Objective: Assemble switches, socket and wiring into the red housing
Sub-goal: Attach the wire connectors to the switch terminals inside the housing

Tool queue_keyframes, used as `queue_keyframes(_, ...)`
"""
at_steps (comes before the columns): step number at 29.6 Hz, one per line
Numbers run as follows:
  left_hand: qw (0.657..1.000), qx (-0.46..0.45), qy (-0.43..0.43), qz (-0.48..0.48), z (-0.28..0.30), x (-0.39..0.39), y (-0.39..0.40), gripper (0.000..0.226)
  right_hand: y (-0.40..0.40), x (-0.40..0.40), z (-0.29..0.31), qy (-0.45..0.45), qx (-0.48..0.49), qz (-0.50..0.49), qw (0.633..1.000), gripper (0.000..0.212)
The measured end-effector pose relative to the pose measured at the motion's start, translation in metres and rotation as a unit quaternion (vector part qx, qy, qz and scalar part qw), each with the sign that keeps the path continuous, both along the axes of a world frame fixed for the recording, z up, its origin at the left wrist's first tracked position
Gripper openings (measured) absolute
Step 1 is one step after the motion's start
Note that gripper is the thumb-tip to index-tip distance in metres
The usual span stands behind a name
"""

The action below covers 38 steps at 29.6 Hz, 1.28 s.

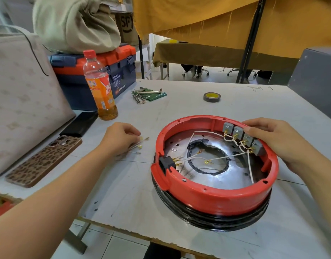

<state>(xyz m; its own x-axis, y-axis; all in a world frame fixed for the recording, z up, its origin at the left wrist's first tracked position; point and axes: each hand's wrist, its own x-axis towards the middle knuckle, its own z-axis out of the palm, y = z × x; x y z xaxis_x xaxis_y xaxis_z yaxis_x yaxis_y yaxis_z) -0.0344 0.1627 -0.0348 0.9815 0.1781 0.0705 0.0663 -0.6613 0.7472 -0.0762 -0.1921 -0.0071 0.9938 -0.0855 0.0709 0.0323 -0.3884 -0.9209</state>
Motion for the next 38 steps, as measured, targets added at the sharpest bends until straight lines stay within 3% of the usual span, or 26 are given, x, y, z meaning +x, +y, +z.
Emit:
queue_keyframes(4,0.99,-0.14,0.01,-0.009,0.005,-0.004,0.007,0.015,0.0,-0.001,0.001,0.001,-0.01,0.002,1.0,0.014)
queue_keyframes(7,0.985,-0.17,-0.008,-0.03,0.013,-0.008,0.008,0.013,0.001,-0.001,0.001,0.002,-0.012,0.002,1.0,0.014)
queue_keyframes(11,0.954,-0.293,-0.038,-0.051,0.027,-0.016,0.0,0.009,0.001,-0.001,0.002,0.002,-0.015,0.002,1.0,0.015)
queue_keyframes(16,0.922,-0.377,-0.02,-0.081,0.046,-0.028,-0.013,0.006,0.001,-0.002,0.002,0.005,-0.016,0.002,1.0,0.015)
queue_keyframes(24,0.933,-0.353,0.016,-0.071,0.067,-0.037,-0.035,0.008,0.001,-0.002,0.002,0.005,-0.014,0.006,1.0,0.015)
queue_keyframes(38,0.948,-0.225,0.042,-0.22,0.076,-0.041,-0.096,0.012,0.0,-0.002,0.005,0.0,-0.09,0.039,0.995,0.025)
